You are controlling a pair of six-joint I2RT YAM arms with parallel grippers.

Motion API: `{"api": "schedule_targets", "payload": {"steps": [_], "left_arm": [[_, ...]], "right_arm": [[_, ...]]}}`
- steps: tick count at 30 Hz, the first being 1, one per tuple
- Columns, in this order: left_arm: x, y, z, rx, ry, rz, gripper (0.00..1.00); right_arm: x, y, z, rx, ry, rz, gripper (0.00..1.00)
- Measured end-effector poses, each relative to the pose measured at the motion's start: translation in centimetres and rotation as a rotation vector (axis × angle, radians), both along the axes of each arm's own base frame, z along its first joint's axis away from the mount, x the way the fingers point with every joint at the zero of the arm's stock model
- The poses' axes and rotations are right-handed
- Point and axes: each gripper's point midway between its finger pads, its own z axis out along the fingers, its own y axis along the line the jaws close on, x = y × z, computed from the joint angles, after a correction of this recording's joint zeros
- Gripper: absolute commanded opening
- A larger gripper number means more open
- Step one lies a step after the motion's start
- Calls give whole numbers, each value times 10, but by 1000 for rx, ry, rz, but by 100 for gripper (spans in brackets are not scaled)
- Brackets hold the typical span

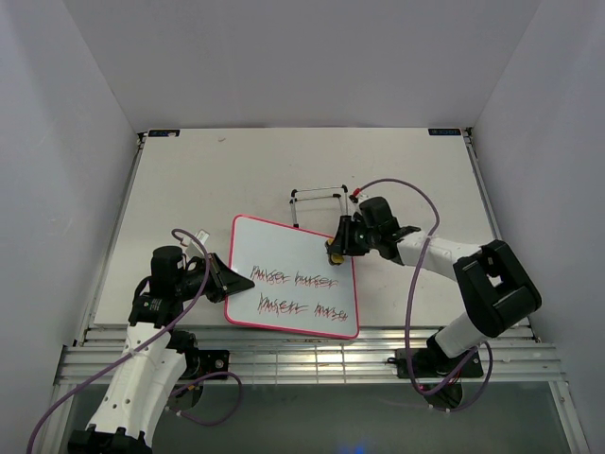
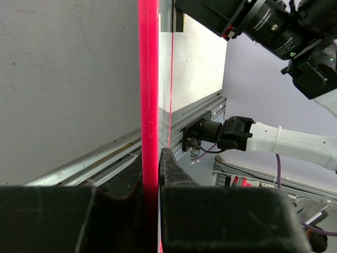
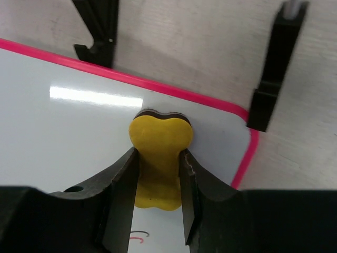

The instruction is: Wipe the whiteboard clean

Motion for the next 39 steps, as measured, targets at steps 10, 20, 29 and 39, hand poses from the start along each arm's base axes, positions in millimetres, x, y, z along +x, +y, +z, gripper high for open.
{"api": "schedule_targets", "payload": {"steps": [10, 20, 29, 39], "left_arm": [[1, 0, 2, 0, -5, -1, 0], [-1, -1, 3, 1, -5, -8, 0], [-1, -1, 3, 1, -6, -7, 0], [0, -1, 3, 1, -6, -9, 0]], "right_arm": [[-1, -56, -26, -17, 44, -88, 15], [-20, -72, 17, -29, 5, -55, 15], [-46, -1, 93, 93, -173, 193, 15], [-116, 127, 128, 97, -319, 557, 15]]}}
